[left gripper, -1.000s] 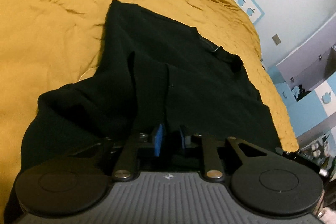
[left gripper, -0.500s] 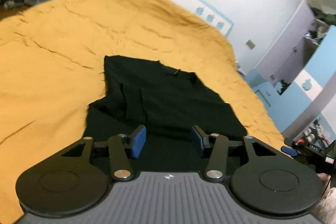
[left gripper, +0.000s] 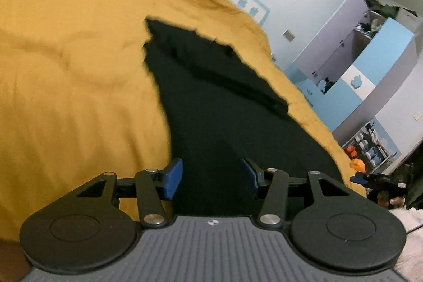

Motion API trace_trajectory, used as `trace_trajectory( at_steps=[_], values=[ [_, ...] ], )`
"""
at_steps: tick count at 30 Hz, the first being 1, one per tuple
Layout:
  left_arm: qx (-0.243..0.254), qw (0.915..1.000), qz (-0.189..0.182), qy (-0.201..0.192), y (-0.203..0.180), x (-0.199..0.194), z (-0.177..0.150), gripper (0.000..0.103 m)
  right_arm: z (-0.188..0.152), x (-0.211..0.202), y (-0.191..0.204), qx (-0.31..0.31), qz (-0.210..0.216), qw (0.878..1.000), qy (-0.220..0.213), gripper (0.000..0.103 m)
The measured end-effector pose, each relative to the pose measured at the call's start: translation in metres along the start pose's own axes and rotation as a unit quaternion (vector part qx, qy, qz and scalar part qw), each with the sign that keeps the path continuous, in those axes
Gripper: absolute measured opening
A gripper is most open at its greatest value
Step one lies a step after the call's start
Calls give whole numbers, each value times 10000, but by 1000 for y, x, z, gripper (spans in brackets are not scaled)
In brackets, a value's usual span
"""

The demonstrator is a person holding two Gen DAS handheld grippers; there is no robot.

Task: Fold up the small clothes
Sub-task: 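Grasp the sweatshirt side edge with both grippers and fold it lengthwise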

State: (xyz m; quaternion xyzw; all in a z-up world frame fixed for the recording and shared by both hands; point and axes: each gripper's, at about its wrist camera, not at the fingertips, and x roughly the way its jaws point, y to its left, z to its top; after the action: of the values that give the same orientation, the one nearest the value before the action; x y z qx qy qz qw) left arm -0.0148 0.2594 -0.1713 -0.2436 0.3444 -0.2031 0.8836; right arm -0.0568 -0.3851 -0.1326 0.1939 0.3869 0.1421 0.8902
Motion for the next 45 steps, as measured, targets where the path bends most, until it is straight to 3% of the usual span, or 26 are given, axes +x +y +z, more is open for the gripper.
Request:
trace_trajectory(
  at_steps=[9,16,20,22,25,28,32,34,36,40,45],
  values=[
    [-386,9972,-559,299,28,33,-21,59,-23,20,-24,482,716,9948,544,57],
    [-669,9855,-1455,567,32,40,-32,64,-20,24,-28,614,969,9917,580,60],
    [-619,9856,-1428,665,26,47,-32,64,-22,20,-30,673,1066,9904,572,60],
    [-667,9851,-1445,657,25,50,-32,64,-23,24,-28,569,968,9902,834,59],
    [-608,9899,-1123,621,31,52,-32,64,-29,27,-26,387,915,9886,1133,56],
    [-933,9846,-1353,594,39,58,-33,64,-32,34,-26,592,1177,9840,1197,58],
    [-892,9777,-1762,712,29,55,-35,66,-33,37,-28,781,1635,9757,1232,61],
    [-941,9715,-2040,755,29,47,-35,66,-33,38,-31,719,1492,9764,1384,61],
    [-915,9747,-1909,722,30,41,-33,66,-34,43,-36,737,1152,9797,1464,57],
    [-922,9847,-1327,654,33,48,-32,65,-35,47,-40,1160,1622,9717,1266,60],
    [-1110,9821,-1363,672,39,61,-35,66,-35,58,-33,951,1439,9759,1340,61]
  ],
)
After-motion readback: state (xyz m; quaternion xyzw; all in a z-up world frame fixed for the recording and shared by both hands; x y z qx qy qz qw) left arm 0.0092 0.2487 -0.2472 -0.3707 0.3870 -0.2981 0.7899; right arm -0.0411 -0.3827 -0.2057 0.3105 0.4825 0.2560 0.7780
